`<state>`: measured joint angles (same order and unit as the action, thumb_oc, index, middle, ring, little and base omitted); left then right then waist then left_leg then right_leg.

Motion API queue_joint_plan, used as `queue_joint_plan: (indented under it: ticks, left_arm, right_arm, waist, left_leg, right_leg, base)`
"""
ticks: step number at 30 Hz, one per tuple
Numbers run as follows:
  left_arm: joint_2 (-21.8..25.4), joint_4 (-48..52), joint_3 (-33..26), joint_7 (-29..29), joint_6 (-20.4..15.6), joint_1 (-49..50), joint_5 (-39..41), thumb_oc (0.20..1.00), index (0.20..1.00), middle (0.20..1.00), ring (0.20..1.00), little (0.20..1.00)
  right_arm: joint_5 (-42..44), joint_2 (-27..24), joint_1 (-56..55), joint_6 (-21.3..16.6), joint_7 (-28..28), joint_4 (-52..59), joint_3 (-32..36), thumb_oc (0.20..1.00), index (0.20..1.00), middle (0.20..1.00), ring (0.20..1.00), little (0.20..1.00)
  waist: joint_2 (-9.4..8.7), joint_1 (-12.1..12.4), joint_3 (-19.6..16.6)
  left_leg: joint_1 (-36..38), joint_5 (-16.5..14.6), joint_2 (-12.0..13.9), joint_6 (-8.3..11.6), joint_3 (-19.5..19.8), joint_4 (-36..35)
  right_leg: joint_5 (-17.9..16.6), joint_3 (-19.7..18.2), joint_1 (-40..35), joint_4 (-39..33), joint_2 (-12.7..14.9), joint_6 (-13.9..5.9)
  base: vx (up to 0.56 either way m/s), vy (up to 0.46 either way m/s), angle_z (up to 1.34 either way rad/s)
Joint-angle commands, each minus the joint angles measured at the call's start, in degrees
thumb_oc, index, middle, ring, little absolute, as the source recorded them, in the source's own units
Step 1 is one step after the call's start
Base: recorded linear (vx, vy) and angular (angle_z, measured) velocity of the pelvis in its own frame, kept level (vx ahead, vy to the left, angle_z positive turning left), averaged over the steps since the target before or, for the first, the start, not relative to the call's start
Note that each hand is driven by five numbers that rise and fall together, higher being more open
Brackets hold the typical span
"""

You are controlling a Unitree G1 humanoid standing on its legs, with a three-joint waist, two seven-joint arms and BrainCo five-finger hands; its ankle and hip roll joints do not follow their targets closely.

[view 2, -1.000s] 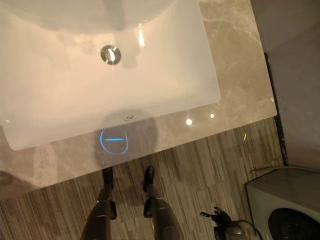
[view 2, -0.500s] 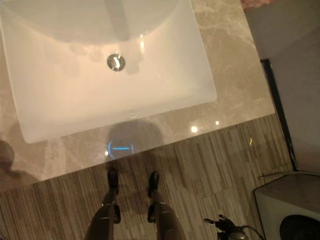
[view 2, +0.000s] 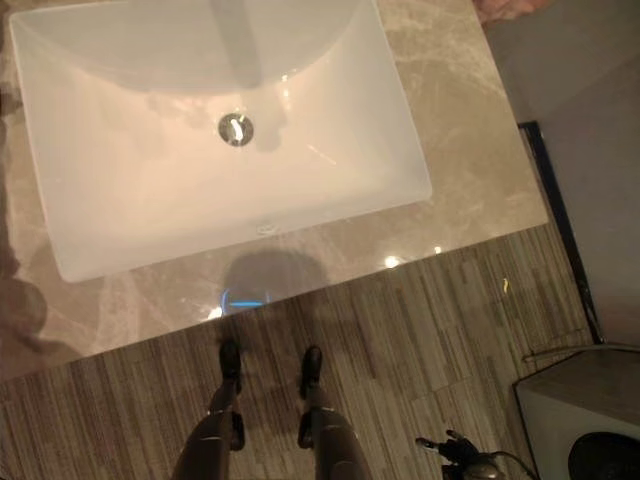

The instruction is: Put brush and paste in cup on sink, flatten towel.

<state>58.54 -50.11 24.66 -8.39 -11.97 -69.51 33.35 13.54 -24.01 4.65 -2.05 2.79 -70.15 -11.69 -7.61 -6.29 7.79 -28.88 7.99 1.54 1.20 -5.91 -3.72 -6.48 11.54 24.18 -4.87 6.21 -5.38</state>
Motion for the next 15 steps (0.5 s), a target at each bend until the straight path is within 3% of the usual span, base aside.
queue_joint_plan:
  ticks: [1,6,7,9,10,11,13,15]
  left_arm:
    - [-1.17,-3.81,2.52,1.27,-0.77,-2.75,1.29,0.200,0.200,0.200,0.200,0.200]
    - [3.94,10.86,-5.13,-0.21,-1.94,9.41,-1.82,0.200,0.200,0.200,0.200,0.200]
    - [7.65,23.11,-16.67,1.09,-2.83,26.26,-1.89,0.200,0.200,0.200,0.200,0.200]
    - [8.83,26.50,-21.48,1.42,-2.55,31.97,-1.11,0.200,0.200,0.200,0.200,0.200]
    - [8.34,31.24,-30.46,0.94,-3.68,42.69,-2.13,0.200,0.200,0.200,0.200,0.200]
    - [8.25,31.64,-31.48,0.95,-3.59,43.76,-2.19,0.200,0.200,0.200,0.200,0.200]
    - [6.18,34.40,-47.50,-0.44,-3.22,60.44,-2.78,0.200,0.200,0.200,0.200,0.200]
    - [4.10,35.71,-55.43,-1.13,-3.61,68.61,-4.53,0.200,0.200,0.200,0.200,0.200]
  right_arm:
    - [0.01,-2.52,0.28,0.08,-0.66,-4.57,1.81,1.000,1.000,1.000,1.000,1.000]
    - [-1.67,-0.99,-2.76,-0.05,-0.46,-4.11,2.92,1.000,1.000,1.000,1.000,1.000]
    - [-2.93,0.19,-4.60,0.19,0.08,-4.10,5.14,1.000,1.000,1.000,1.000,1.000]
    - [-2.26,-3.10,-3.32,2.29,1.79,2.19,5.41,1.000,1.000,1.000,1.000,1.000]
    - [-4.10,-1.38,-9.18,-0.12,1.23,6.27,6.94,1.000,1.000,1.000,1.000,1.000]
    - [-4.09,-1.59,-9.07,-0.10,1.24,6.28,6.63,1.000,1.000,1.000,1.000,1.000]
    - [-6.32,1.67,-14.39,-0.43,2.26,8.24,8.01,1.000,1.000,1.000,1.000,1.000]
    - [-7.92,1.91,-14.77,-0.02,3.39,8.42,8.15,1.000,1.000,1.000,1.000,1.000]
  waist:
    - [0.93,-0.08,-0.33]
    - [1.05,2.65,0.12]
    - [1.12,5.21,-0.19]
    - [1.19,5.37,-0.41]
    - [1.04,5.70,-0.47]
    - [1.19,5.19,-0.85]
    - [2.02,6.98,-1.83]
    - [2.60,7.92,-2.65]
  left_leg:
    - [2.25,-5.11,-0.30,-0.85,3.99,-1.28]
    - [5.84,-5.70,0.07,-0.55,3.89,-1.28]
    - [9.59,-6.41,0.23,-0.22,4.02,-1.28]
    - [11.40,-6.59,0.40,0.08,4.07,-1.28]
    - [13.27,-6.88,0.62,0.29,3.92,-1.28]
    - [12.86,-6.71,0.54,0.24,4.05,-1.28]
    - [16.74,-7.37,0.50,0.24,3.99,-1.28]
    - [18.81,-7.77,0.39,0.22,4.52,-1.28]
  right_leg:
    - [-1.70,1.24,-1.66,-0.13,3.41,-6.09]
    - [-0.94,3.77,-5.73,-0.13,3.71,-6.04]
    - [0.21,5.63,-10.14,-0.13,3.88,-5.62]
    - [1.15,6.30,-12.14,-0.13,3.99,-5.31]
    - [1.84,6.21,-13.90,-0.13,3.65,-5.14]
    - [1.77,6.34,-13.56,-0.13,3.72,-5.14]
    - [3.00,6.94,-17.73,-0.13,3.43,-4.78]
    - [4.18,7.90,-20.25,-0.13,3.23,-4.40]
  base:
    - [-0.02,-0.094,0.04]
    - [0.00,-0.084,0.00]
    - [0.02,-0.113,-0.05]
    - [0.02,-0.109,-0.01]
    - [0.01,-0.066,0.25]
    - [0.01,-0.064,0.36]
    - [0.00,-0.060,0.24]
    - [-0.01,-0.040,0.14]
